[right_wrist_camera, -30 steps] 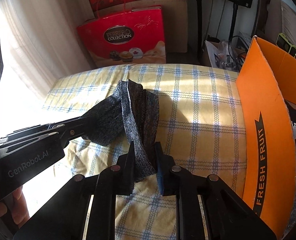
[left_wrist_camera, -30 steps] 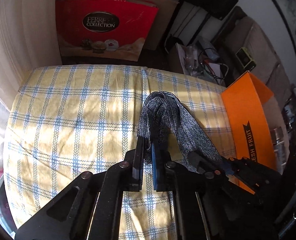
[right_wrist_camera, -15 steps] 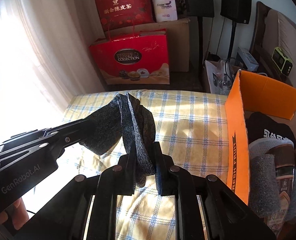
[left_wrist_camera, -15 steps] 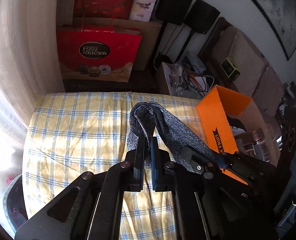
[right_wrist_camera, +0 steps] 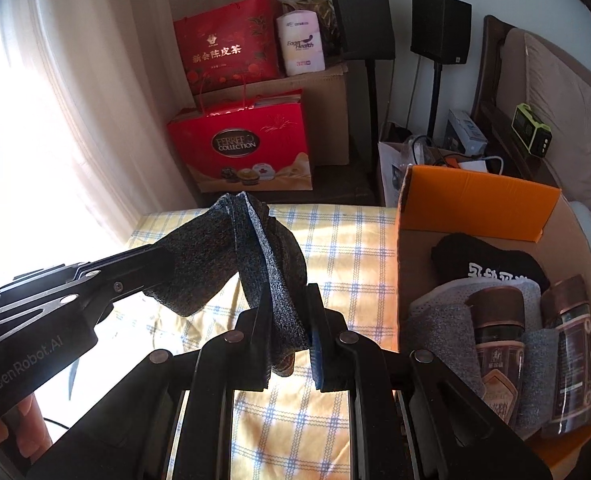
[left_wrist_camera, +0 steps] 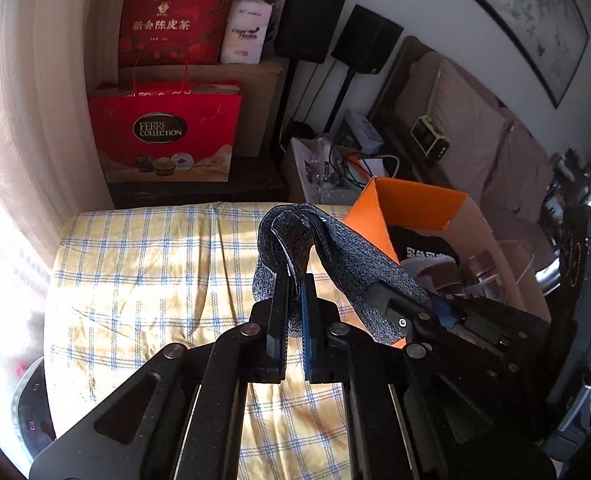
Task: Organize objects
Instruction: 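Lift the dark grey sock pair off the bedspread with both grippers, then carry the dark grey sock pair with both grippers over the box, then lower the sock pair into the box and open both grippers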
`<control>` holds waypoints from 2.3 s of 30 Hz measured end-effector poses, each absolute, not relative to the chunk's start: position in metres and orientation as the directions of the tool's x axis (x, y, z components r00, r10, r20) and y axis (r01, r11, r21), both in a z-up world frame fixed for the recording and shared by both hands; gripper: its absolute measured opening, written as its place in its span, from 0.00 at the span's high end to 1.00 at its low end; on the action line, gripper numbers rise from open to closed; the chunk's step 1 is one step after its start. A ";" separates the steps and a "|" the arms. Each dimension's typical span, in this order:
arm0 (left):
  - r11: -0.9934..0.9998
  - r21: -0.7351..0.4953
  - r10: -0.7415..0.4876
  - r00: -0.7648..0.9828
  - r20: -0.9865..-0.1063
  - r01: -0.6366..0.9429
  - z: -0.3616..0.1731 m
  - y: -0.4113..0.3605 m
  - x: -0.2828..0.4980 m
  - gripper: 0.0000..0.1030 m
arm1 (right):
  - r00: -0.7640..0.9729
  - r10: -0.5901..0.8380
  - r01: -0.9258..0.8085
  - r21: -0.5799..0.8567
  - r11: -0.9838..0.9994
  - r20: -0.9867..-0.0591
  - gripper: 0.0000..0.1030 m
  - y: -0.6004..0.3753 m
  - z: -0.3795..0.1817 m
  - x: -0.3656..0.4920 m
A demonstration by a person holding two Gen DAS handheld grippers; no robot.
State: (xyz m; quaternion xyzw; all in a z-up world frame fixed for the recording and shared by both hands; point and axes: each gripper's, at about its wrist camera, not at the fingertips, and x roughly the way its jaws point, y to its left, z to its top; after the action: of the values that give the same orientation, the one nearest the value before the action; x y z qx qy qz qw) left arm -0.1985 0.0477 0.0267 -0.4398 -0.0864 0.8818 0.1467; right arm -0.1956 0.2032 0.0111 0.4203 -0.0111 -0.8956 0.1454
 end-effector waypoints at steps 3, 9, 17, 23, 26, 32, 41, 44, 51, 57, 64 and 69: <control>-0.939 -0.277 0.344 -0.568 -0.748 -0.204 0.031 0.065 -0.198 0.95 | -0.616 -0.258 0.232 0.141 -0.962 -0.745 0.87 0.219 0.016 -0.195; -0.927 -0.271 0.373 -0.559 -0.741 -0.259 0.039 0.107 -0.200 0.95 | -0.637 -0.225 0.182 0.140 -0.973 -0.738 0.87 0.257 0.023 -0.195; -0.913 -0.261 0.398 -0.539 -0.743 -0.313 0.039 0.159 -0.208 0.95 | -0.652 -0.176 0.114 0.135 -0.984 -0.737 0.87 0.307 0.026 -0.204; -0.903 -0.255 0.410 -0.522 -0.748 -0.346 0.034 0.191 -0.219 0.95 | -0.657 -0.149 0.072 0.134 -0.988 -0.739 0.87 0.336 0.023 -0.213; -0.900 -0.249 0.412 -0.514 -0.753 -0.357 0.029 0.203 -0.226 0.95 | -0.658 -0.131 0.047 0.132 -0.990 -0.741 0.87 0.348 0.020 -0.220; -0.900 -0.238 0.405 -0.498 -0.767 -0.365 0.013 0.225 -0.241 0.95 | -0.647 -0.098 -0.003 0.131 -0.991 -0.756 0.87 0.373 0.008 -0.238; -0.907 -0.202 0.371 -0.477 -0.797 -0.369 -0.010 0.244 -0.262 0.95 | -0.605 -0.050 -0.046 0.097 -0.994 -0.795 0.87 0.389 -0.015 -0.268; -0.910 -0.205 0.364 -0.461 -0.809 -0.359 -0.017 0.247 -0.265 0.94 | -0.587 -0.034 -0.061 0.086 -0.994 -0.809 0.86 0.392 -0.022 -0.274; -0.905 -0.226 0.384 -0.460 -0.801 -0.361 -0.020 0.242 -0.263 0.63 | -0.590 -0.004 -0.101 0.078 -0.992 -0.807 0.54 0.397 -0.025 -0.278; -0.903 -0.257 0.404 -0.474 -0.782 -0.346 -0.010 0.233 -0.259 0.49 | -0.608 0.002 -0.105 0.078 -0.991 -0.794 0.50 0.400 -0.019 -0.273; -0.909 -0.229 0.389 -0.513 -0.765 -0.348 0.005 0.224 -0.249 0.37 | -0.628 -0.007 -0.098 0.088 -0.991 -0.778 0.50 0.398 -0.008 -0.260; -0.922 -0.149 0.338 -0.553 -0.762 -0.357 0.011 0.222 -0.236 0.31 | -0.632 -0.009 -0.090 0.084 -0.992 -0.775 0.48 0.394 -0.002 -0.252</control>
State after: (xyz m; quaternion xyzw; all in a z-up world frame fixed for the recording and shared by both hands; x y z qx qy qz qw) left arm -0.2357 0.2220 0.0112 -0.4296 0.0113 0.8812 0.1970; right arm -0.2520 0.3936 -0.0024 0.4283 -0.0574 -0.9015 -0.0225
